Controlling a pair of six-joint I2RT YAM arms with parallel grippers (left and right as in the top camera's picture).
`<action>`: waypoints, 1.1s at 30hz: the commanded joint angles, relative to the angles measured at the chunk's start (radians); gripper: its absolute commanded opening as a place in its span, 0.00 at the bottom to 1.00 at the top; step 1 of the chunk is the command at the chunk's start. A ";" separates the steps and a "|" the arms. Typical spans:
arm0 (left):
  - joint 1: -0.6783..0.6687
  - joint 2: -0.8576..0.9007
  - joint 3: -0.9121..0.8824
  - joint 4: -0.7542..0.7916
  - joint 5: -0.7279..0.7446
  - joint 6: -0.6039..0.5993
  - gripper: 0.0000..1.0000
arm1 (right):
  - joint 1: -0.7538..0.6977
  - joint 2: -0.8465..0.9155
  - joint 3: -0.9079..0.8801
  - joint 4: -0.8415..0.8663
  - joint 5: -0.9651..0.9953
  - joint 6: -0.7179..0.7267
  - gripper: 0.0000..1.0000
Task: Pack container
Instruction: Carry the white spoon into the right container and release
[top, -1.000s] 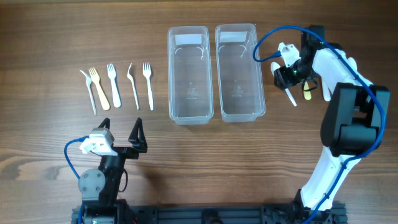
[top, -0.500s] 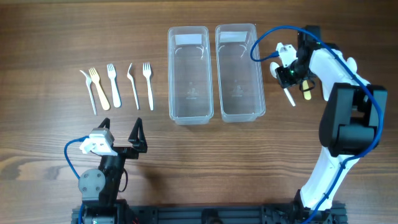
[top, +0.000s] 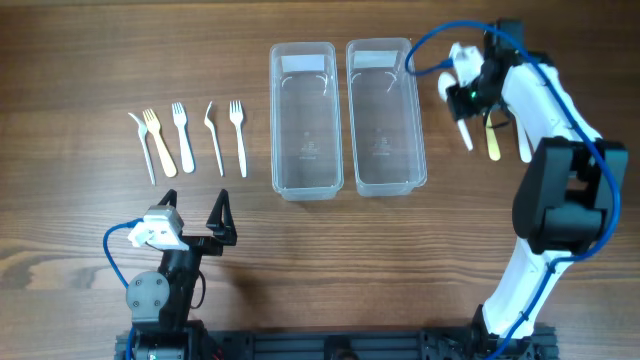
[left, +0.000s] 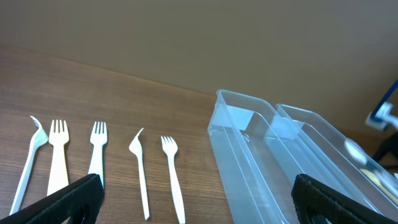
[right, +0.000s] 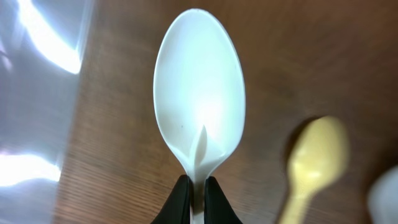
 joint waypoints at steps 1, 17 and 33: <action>0.008 -0.007 -0.008 0.003 0.015 -0.008 1.00 | 0.008 -0.100 0.110 -0.029 0.006 0.057 0.04; 0.008 -0.007 -0.008 0.003 0.015 -0.008 1.00 | 0.311 -0.254 0.177 -0.160 -0.001 0.447 0.04; 0.008 -0.007 -0.008 0.003 0.015 -0.008 1.00 | 0.360 -0.037 0.130 -0.139 0.029 0.527 0.04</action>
